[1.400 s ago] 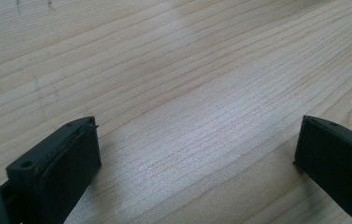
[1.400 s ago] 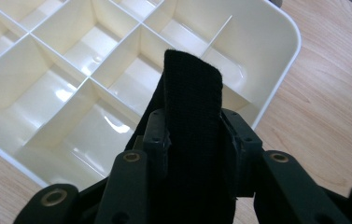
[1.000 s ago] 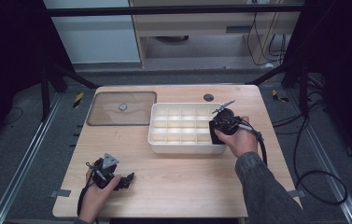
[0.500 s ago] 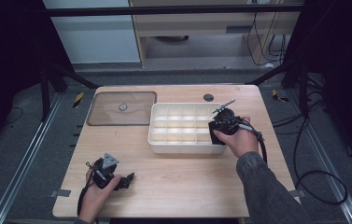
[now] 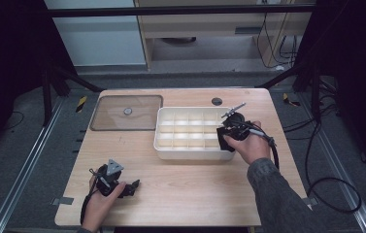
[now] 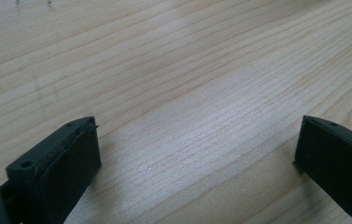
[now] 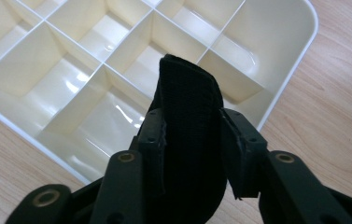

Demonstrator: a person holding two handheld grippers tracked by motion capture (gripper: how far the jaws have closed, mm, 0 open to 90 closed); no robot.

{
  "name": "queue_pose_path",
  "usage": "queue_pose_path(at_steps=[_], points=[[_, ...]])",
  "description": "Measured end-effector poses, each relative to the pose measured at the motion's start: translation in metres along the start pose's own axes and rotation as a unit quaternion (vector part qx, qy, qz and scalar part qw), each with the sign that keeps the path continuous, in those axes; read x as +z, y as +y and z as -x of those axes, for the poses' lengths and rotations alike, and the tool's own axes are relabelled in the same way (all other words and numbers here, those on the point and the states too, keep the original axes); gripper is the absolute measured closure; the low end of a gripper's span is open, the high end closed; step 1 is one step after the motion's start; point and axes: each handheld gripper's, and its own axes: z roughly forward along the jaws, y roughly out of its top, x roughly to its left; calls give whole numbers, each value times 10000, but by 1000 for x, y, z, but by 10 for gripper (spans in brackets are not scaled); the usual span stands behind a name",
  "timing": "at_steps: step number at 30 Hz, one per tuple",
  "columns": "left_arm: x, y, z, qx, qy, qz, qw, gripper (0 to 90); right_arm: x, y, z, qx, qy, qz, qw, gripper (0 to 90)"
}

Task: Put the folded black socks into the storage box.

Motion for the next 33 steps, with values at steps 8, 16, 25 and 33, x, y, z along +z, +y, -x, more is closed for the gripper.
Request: queue_pose_path(at_steps=[8, 16, 25, 33], points=[[0, 0, 0, 0, -2, 0, 10000, 0, 5, -4, 2, 23, 4, -124, 9999, 688], [0, 0, 0, 7, 2, -2, 10000, 0, 9, -7, 1, 8, -46, -194, 9998, 690], [0, 0, 0, 19, 0, -12, 10000, 0, 13, -10, 0, -110, -78, -350, 9993, 690], [0, 0, 0, 23, -6, -13, 10000, 0, 15, -10, 0, -98, -22, -406, 9991, 671]])
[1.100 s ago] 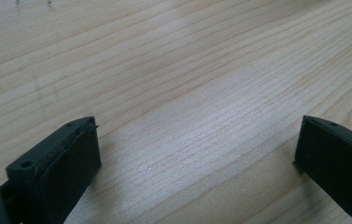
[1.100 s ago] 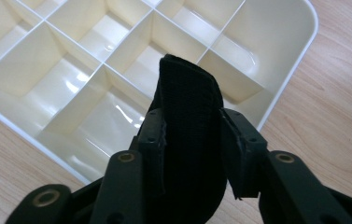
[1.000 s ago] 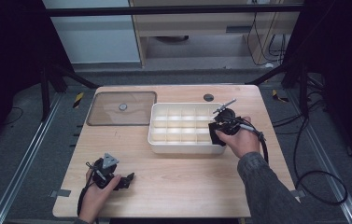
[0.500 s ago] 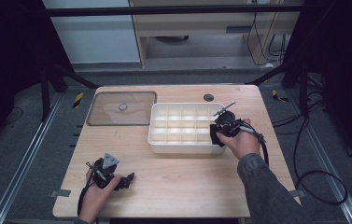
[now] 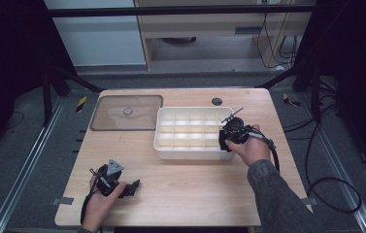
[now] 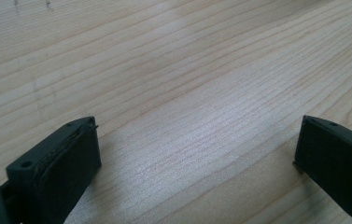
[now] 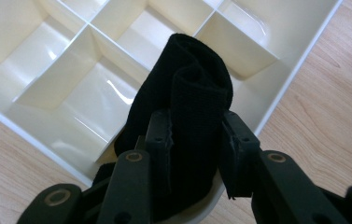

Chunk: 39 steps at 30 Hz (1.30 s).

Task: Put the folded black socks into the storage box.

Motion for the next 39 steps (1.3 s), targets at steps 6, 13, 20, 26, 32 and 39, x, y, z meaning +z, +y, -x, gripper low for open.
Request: queue_pose_path(at_steps=[6, 13, 20, 26, 32, 39], points=[[0, 0, 0, 1, -4, -1, 10000, 0, -4, 1, 1, 54, 65, 93, 9999, 548], [0, 0, 0, 9, -8, -5, 10000, 0, -17, 5, 4, 116, 90, 222, 9996, 434], [0, 0, 0, 25, -7, -14, 10000, 0, -50, 15, 17, 122, 123, 377, 9991, 431], [0, 0, 0, 30, -13, -32, 10000, 0, -80, 27, 29, -118, 64, 337, 9993, 658], [0, 0, 0, 30, -11, -29, 10000, 0, -96, 38, 35, -246, 33, 299, 9992, 865], [0, 0, 0, 34, -16, -27, 10000, 0, -90, 48, 30, -340, 88, 200, 9992, 900]])
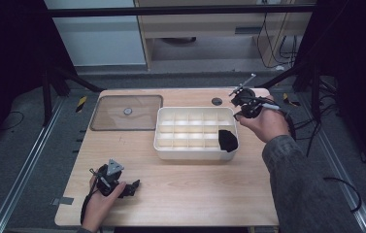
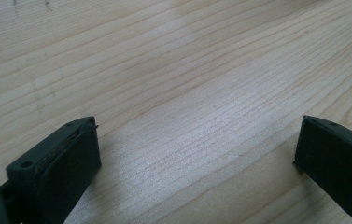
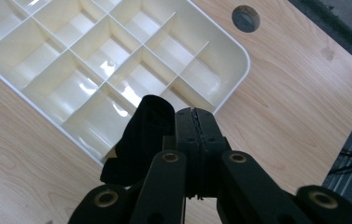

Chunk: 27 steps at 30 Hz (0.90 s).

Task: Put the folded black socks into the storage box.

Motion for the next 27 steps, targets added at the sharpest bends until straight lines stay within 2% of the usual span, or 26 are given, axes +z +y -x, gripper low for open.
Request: queue_pose_path(at_steps=[11, 18, 27], points=[[0, 0, 0, -13, -5, 12, 10000, 0, 26, 7, -12, -86, 153, -194, 9997, 900], [0, 0, 0, -10, -7, 10, 10000, 0, 38, 10, -12, -93, 221, -322, 9992, 900], [0, 0, -1, -19, 24, 19, 10000, 0, 46, 12, -12, -75, 268, -439, 9986, 900]])
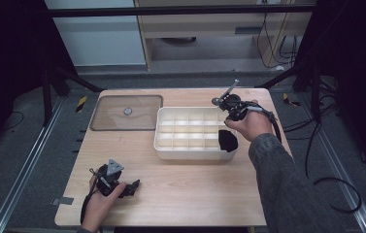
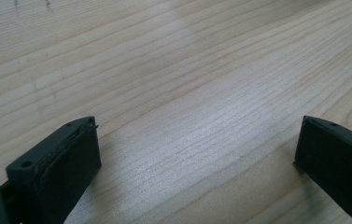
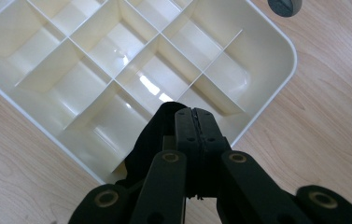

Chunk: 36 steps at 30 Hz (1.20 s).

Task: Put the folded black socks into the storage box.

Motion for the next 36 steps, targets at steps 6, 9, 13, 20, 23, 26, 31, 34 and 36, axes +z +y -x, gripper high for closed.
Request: queue_pose_path(at_steps=[6, 9, 13, 20, 23, 26, 31, 34, 36], points=[[1, 0, -1, -18, 15, 7, 10000, 0, 5, -2, 0, -10, 26, -39, 10000, 900], [1, 0, -1, -18, 14, 7, 10000, 0, 7, -3, -1, -19, 36, -51, 10000, 900], [1, 0, -1, -18, 15, 9, 10000, 0, 11, -4, -1, 2, 72, -64, 10000, 900], [1, 0, -1, -16, 14, 7, 10000, 0, 17, -5, -3, 0, 115, -129, 9999, 900], [1, 0, -1, -39, 14, 27, 10000, 0, 20, -6, -3, 4, 126, -135, 9998, 900], [1, 0, -1, -17, 14, 7, 10000, 0, 24, -8, -4, 36, 149, -158, 9998, 900], [1, 0, -1, -39, 15, 27, 10000, 0, 29, -11, -5, 45, 167, -168, 9997, 900], [1, 0, -1, -13, 14, 6, 10000, 0, 32, -12, -6, 48, 190, -190, 9996, 900], [1, 0, -1, -34, 15, 23, 10000, 0, 34, -14, -6, 28, 191, -197, 9996, 900]])
